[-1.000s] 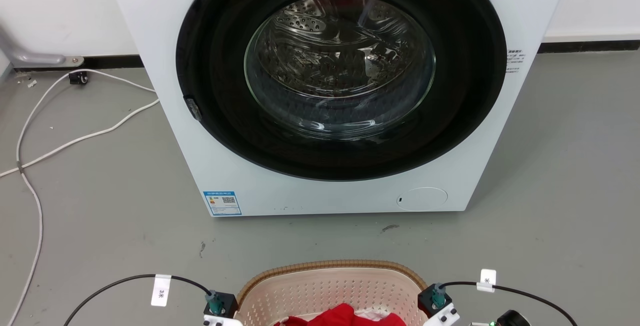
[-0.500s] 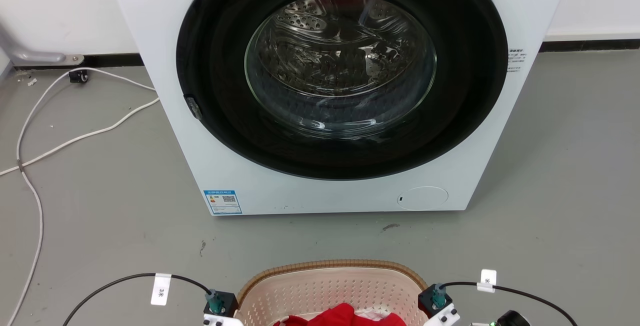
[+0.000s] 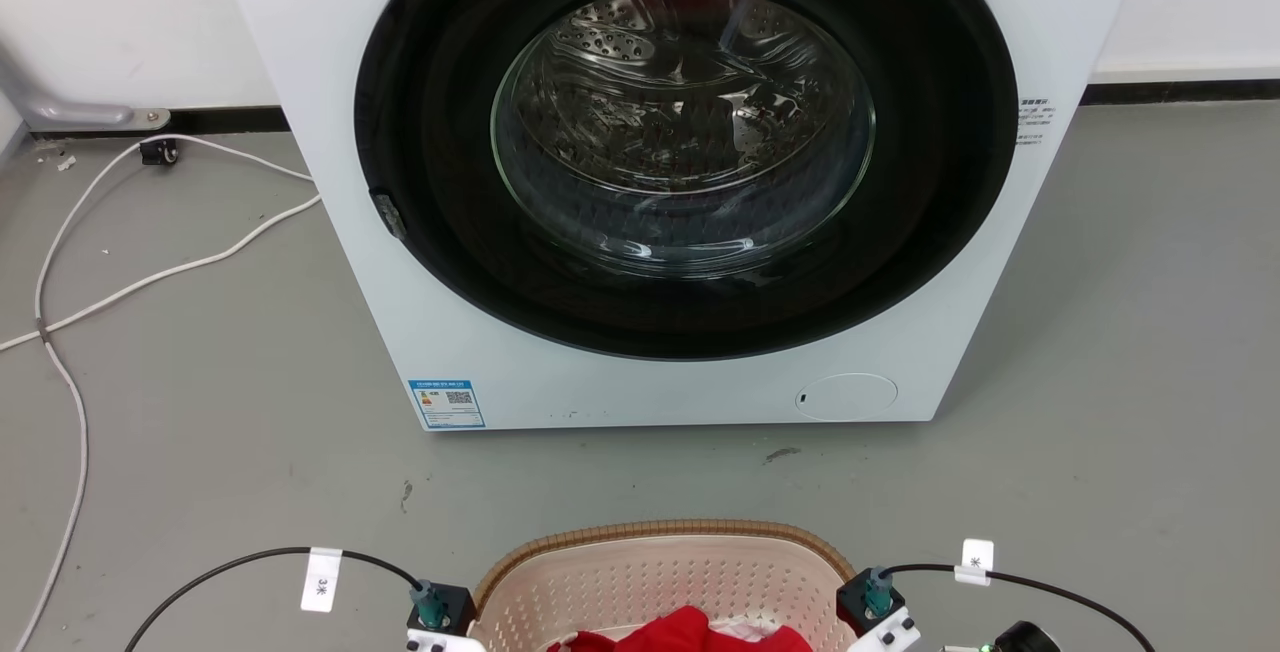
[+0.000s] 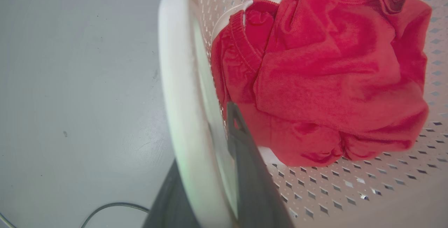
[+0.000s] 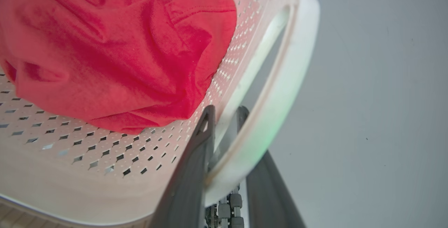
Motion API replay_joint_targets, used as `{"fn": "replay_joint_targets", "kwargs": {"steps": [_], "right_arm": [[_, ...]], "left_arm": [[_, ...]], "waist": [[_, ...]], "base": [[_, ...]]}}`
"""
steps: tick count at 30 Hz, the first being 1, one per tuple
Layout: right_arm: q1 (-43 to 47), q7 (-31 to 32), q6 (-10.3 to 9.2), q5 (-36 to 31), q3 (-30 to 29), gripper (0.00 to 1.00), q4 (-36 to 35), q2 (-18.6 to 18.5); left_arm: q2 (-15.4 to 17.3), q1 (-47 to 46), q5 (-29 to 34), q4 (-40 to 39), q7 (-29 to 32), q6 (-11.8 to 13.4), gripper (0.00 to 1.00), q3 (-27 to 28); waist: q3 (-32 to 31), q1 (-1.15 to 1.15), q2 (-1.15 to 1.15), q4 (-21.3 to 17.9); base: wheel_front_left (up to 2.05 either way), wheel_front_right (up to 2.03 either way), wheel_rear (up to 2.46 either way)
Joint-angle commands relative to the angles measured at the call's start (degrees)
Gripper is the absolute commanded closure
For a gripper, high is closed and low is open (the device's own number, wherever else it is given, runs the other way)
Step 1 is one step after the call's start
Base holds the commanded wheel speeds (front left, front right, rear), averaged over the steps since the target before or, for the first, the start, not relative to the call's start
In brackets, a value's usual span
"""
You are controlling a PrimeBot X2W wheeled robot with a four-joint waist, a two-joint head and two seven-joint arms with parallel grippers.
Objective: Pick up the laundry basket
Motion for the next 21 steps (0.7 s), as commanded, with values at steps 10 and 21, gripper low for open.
{"fn": "replay_joint_targets", "kwargs": {"steps": [10, 21], "right_arm": [[-0.7, -0.1, 0.16, 0.3, 1.0, 1.00, 0.1, 0.2], [-0.6, 0.0, 0.16, 0.3, 1.2, 1.00, 0.1, 0.3]], "left_arm": [[-0.1, -1.4, -1.4, -0.2, -0.9, -0.5, 1.00, -1.9], [-0.2, -1.6, -2.5, 0.0, -1.3, -0.5, 1.00, -3.1]], "waist": [[0.0, 0.00, 0.00, 0.0], [0.1, 0.00, 0.00, -0.2]], "base": [[0.00, 0.00, 0.00], [0.00, 0.00, 0.00]]}}
